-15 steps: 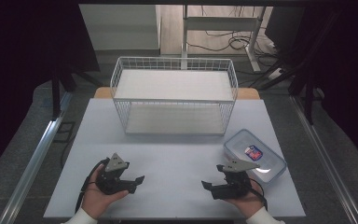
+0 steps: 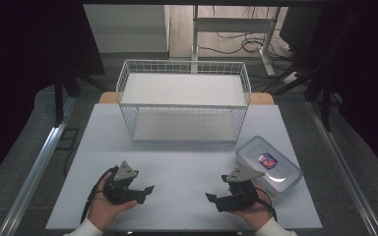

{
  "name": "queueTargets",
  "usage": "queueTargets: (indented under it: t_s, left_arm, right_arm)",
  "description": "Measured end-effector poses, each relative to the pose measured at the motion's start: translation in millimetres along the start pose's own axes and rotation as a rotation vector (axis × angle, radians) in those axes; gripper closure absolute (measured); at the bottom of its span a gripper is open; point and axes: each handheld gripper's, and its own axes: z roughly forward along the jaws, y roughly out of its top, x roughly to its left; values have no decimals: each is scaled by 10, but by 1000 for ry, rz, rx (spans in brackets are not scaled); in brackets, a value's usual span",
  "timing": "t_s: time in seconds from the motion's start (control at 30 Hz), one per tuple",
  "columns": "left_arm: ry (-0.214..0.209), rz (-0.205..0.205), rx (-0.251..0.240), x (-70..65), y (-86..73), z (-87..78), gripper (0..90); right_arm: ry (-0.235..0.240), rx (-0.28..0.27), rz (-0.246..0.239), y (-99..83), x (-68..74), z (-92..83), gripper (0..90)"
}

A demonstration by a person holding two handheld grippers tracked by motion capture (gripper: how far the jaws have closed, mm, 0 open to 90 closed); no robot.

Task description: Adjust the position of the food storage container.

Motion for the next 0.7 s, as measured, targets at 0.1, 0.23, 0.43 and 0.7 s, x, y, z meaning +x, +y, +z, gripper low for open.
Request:
queueTargets:
  t_s: [0.1,0.23,0.43,0.7]
  left_arm:
    - [13,10,-6,-4,-16,-36,233]
    - [9,12,-19,0,10,-23,233]
    - [9,51,6,-29,39,37,233]
    - [15,55,-20,-113,38,-76,234]
  right_arm:
    - [-11,1,24,9,-33,2,171]
    - [-43,0,46,16,-61,-13,145]
    - [-63,9,66,3,-112,-107,150]
    - [-79,-9,60,102,-110,-252,188]
